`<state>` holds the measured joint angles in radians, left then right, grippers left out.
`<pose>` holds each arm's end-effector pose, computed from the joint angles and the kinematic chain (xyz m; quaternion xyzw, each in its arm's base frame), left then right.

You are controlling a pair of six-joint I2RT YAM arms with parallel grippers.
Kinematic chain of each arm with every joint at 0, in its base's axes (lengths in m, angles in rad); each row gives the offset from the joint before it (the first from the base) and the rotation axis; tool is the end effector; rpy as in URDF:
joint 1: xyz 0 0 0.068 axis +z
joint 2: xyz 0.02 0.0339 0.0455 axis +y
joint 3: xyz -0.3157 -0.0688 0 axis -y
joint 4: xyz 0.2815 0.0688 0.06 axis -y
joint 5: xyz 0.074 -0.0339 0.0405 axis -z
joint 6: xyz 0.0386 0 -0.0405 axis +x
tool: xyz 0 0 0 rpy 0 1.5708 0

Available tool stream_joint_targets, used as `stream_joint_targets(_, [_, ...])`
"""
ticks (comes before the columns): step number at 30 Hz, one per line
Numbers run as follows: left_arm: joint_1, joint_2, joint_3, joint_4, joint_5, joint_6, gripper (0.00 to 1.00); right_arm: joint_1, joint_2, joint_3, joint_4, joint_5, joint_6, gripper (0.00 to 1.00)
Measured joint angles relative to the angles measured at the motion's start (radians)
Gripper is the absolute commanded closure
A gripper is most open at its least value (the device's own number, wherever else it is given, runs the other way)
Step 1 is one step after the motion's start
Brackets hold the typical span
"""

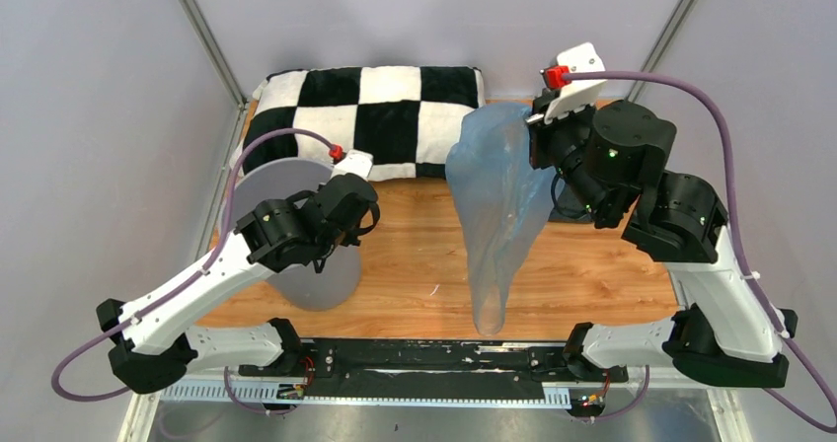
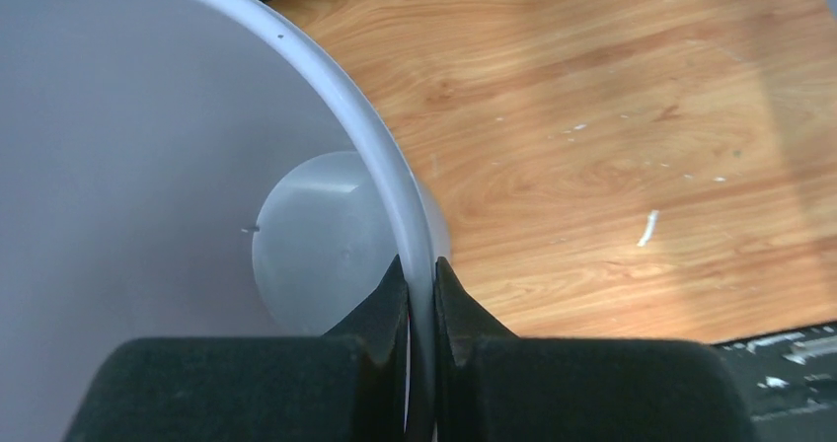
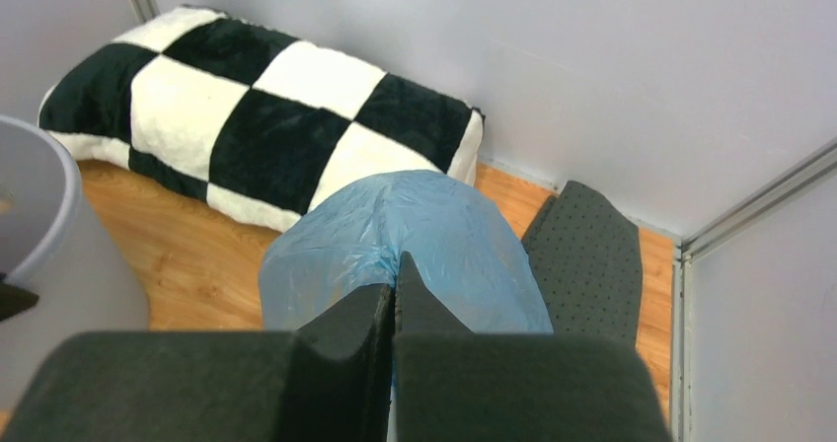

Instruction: Put the trash bags into the trash bin

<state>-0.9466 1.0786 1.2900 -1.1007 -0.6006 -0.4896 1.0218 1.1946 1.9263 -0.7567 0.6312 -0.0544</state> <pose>0.1347 -0.1496 0.4273 0.1077 0.8993 -0.0001 0.4238 0.1126 0.1404 0.6372 -0.1627 0.6954 0.1120 0.6909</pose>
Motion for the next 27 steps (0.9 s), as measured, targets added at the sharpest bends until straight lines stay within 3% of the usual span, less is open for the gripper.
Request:
stream_joint_targets(24, [-0.209,0.361,0.192,0.321,0.191,0.004,1.00,0.000,-0.014,0.187,0.002,0.104,-0.117,1.00])
stream_joint_targets(27, [-0.210,0.382,0.201,0.348,0.216,0.008,0.95,0.000,-0.024,0.190,0.006,0.127,-0.133,1.00])
